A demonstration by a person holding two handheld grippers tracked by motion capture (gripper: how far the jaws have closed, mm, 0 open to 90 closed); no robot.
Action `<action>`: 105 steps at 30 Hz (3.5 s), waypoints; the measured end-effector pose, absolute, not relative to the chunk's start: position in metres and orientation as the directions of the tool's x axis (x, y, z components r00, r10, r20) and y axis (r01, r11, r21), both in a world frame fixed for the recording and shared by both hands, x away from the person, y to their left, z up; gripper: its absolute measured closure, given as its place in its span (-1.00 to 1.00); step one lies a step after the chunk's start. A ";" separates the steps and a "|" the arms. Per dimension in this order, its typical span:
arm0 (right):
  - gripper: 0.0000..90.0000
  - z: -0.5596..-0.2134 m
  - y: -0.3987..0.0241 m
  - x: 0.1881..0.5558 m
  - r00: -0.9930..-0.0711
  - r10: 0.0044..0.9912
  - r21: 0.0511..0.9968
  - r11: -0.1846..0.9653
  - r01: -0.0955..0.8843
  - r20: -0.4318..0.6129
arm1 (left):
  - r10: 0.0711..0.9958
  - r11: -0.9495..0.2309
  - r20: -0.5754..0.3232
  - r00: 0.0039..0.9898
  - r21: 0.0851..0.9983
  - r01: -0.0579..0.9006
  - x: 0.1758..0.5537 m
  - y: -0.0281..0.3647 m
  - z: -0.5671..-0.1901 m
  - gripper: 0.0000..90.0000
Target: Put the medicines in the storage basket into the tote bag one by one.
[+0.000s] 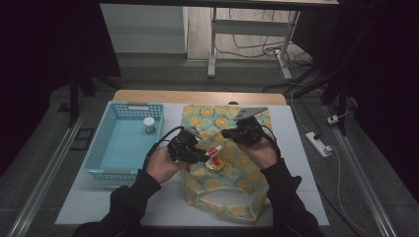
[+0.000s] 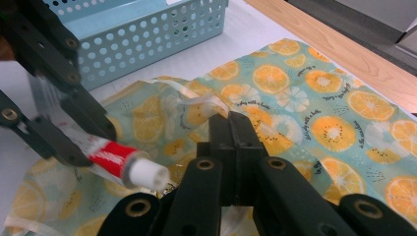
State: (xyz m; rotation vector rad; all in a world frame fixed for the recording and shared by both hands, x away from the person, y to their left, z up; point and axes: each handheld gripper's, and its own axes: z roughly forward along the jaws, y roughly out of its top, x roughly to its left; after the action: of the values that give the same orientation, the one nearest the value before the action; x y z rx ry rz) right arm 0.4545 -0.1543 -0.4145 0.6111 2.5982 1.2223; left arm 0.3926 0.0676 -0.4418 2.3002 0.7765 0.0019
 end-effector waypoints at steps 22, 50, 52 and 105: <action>0.99 -0.416 -0.154 0.455 -0.891 0.453 0.768 0.573 0.284 -0.009 | 0.584 -0.576 -0.160 0.796 0.608 0.545 0.418 0.044 -0.469 0.65; 0.99 -0.420 -0.150 0.455 -0.893 0.451 0.761 0.584 0.283 -0.013 | 0.664 -0.523 -0.149 0.733 0.608 0.597 0.439 0.053 -0.486 0.48; 0.99 -0.420 -0.150 0.455 -0.893 0.451 0.761 0.583 0.284 -0.012 | 0.659 -0.523 -0.147 0.738 0.616 0.589 0.438 0.055 -0.484 0.44; 0.99 -0.418 -0.151 0.455 -0.895 0.446 0.764 0.582 0.278 -0.014 | 0.611 -0.435 -0.248 0.752 0.688 0.581 0.410 0.128 -0.454 -0.94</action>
State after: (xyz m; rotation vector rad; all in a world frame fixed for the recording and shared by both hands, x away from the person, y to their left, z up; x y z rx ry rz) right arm 0.4546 -0.1513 -0.4183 0.6045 2.6076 1.2059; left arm 0.4095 0.1283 -0.4537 2.1441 0.8903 0.0480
